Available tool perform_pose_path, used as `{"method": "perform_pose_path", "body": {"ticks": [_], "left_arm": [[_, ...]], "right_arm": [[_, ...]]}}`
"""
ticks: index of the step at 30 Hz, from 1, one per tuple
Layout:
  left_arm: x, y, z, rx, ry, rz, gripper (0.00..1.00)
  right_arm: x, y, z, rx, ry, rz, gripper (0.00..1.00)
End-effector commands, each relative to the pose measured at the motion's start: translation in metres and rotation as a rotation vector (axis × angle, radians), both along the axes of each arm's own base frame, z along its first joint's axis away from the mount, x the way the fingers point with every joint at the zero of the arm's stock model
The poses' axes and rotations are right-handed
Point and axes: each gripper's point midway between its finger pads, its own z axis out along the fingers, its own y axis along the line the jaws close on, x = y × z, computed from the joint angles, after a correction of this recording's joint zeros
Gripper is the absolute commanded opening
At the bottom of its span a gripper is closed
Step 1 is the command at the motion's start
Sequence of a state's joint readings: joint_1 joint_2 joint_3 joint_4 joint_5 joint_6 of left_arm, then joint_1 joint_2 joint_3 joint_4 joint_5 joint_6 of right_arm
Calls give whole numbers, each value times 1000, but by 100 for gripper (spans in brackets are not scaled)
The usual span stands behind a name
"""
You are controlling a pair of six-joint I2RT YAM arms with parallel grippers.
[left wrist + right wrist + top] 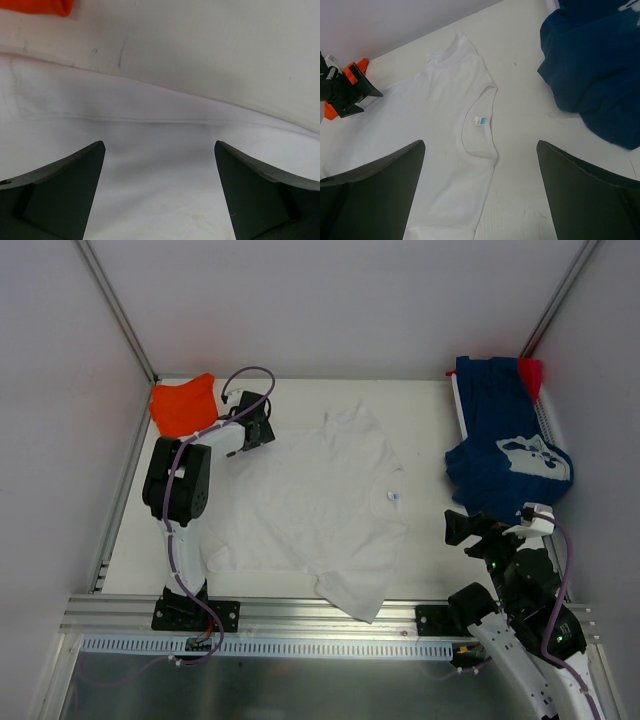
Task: Fold and stack the t-shirts
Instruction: Flatten out the tshirt
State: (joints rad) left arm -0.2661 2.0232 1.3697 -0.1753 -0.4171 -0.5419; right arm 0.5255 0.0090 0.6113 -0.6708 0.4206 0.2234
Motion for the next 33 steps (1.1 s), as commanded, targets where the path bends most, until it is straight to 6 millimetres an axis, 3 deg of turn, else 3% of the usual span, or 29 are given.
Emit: {"method": "perform_pose_path", "body": {"ticks": [1, 21, 23, 28, 33], "left_arm": [[13, 2, 5, -35, -9, 13, 93], [51, 10, 10, -31, -5, 28, 93], [50, 10, 1, -56, 42, 21, 93], [73, 21, 14, -71, 2, 37, 95], [109, 34, 29, -59, -49, 14, 96]], "right_arm": [[-16, -14, 25, 68, -156, -14, 100], [-15, -15, 24, 66, -154, -25, 99], [-15, -16, 24, 65, -155, -26, 99], [-16, -16, 25, 67, -159, -26, 99], [-17, -15, 25, 73, -161, -16, 100]]}}
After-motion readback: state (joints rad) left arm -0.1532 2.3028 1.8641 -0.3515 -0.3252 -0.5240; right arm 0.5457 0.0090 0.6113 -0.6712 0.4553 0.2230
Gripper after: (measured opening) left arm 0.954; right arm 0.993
